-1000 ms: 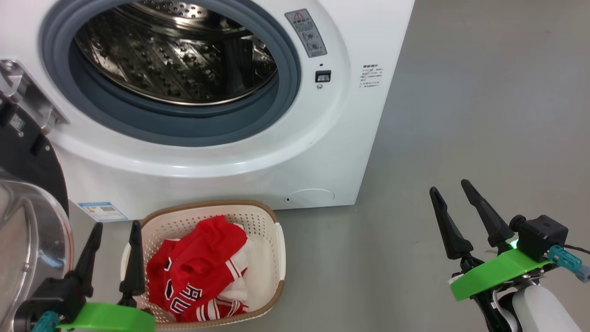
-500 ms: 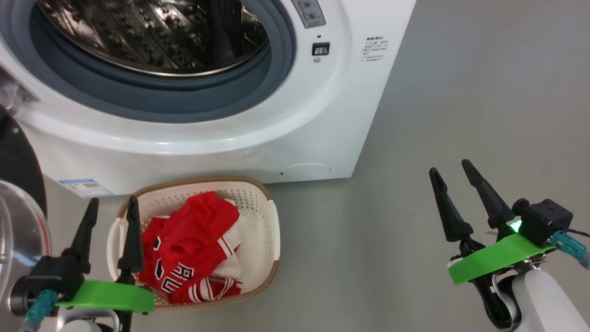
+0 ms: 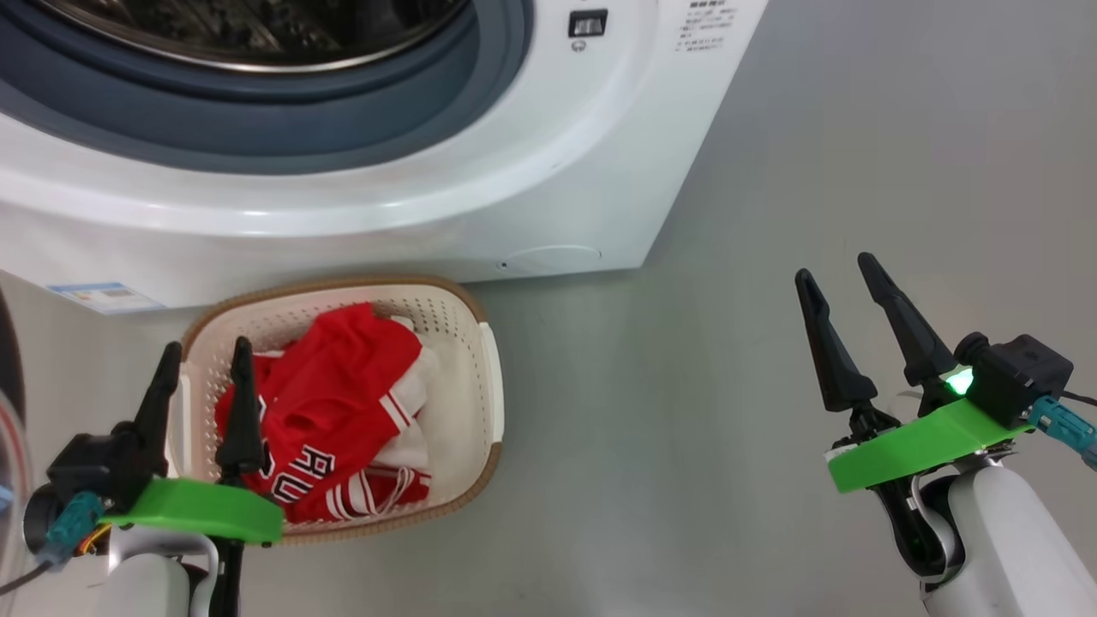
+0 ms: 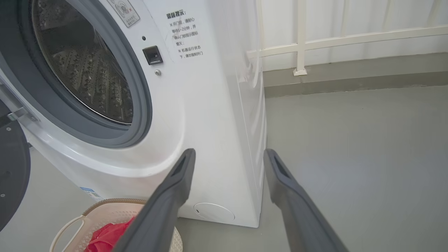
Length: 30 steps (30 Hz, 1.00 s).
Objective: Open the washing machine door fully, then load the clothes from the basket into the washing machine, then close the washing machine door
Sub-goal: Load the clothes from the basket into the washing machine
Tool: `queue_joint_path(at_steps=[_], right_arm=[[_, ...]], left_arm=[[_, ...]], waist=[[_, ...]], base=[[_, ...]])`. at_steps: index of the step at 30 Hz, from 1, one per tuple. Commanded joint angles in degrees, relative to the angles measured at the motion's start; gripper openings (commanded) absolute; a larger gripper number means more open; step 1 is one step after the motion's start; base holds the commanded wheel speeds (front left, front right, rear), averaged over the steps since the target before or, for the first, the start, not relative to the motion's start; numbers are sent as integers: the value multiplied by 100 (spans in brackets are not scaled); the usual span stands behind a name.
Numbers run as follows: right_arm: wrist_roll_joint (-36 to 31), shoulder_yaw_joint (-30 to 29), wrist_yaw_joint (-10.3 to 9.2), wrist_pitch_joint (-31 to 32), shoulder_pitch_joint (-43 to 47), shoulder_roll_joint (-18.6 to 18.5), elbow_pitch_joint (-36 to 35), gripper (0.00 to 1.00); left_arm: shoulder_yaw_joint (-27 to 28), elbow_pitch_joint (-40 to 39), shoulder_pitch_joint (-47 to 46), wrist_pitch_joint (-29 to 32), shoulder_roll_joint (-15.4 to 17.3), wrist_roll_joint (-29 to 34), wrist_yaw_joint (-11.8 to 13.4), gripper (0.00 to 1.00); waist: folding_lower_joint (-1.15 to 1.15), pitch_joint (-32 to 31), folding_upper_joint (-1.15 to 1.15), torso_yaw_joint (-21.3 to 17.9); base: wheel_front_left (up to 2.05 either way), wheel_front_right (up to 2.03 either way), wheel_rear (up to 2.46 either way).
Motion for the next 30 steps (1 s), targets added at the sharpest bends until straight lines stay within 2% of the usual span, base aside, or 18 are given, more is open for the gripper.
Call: queue_joint_path(at_steps=[1,12,30], right_arm=[[-69,104,9,-69,-92,5,-153,100],[-94,105,9,-69,-328,61,-244,100],[-128,142,9,-69,-729,210,-350,100]], left_arm=[[197,-63,-124,-46,157,-44,-30,100],[-11,1019,-818,-46,306,-240,-57,100],[-681,2672,-1954,-46,753,-1217,-60,100]], waist=[[0,143,0,-56],[0,787,0,-167],[0,1703,0,-385]], base=[[0,0,0],[0,0,0],[0,0,0]])
